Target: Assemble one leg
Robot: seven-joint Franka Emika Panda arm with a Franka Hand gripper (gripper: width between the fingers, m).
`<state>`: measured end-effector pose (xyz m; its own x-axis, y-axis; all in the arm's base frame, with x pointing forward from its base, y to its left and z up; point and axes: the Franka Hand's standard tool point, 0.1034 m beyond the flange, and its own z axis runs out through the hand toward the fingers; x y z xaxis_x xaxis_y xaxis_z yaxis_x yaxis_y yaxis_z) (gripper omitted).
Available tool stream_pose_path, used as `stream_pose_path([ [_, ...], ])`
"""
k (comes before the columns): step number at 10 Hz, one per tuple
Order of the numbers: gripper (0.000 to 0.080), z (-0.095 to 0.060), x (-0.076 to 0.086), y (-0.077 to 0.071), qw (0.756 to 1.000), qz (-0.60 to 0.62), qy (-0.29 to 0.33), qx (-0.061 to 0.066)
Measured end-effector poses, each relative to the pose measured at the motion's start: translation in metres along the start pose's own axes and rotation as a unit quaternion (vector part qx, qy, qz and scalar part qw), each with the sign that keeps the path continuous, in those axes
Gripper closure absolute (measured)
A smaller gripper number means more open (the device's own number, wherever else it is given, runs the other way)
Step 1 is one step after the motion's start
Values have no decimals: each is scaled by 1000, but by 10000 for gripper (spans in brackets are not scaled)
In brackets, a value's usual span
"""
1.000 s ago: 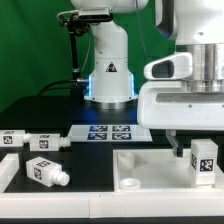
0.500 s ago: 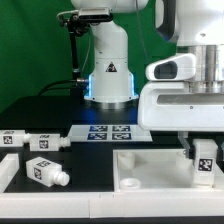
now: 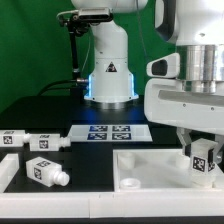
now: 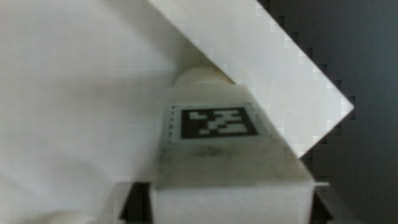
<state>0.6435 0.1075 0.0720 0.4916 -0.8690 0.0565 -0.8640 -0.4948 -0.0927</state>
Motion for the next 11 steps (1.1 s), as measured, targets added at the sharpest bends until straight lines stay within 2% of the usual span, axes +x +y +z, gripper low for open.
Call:
stream_pose_path([
  [2, 514, 1, 5, 6, 984, 173, -33, 17],
  [3, 514, 1, 5, 7, 980, 194, -36, 16],
  [4, 443, 1, 5, 7, 980, 194, -35, 16],
  [5, 443, 2, 5, 7, 983, 181, -35, 16],
  [6, 259, 2, 4, 7, 984, 174, -34, 16],
  [7, 259, 1, 2, 4, 998, 58, -29, 16],
  [8, 172, -1, 0, 2, 998, -49, -33, 18],
  [9, 156, -1, -3, 4, 993, -110, -44, 12],
  [10, 156, -4, -4, 1, 993, -114, -33, 23],
  [11, 151, -3, -3, 3, 987, -155, -32, 22],
])
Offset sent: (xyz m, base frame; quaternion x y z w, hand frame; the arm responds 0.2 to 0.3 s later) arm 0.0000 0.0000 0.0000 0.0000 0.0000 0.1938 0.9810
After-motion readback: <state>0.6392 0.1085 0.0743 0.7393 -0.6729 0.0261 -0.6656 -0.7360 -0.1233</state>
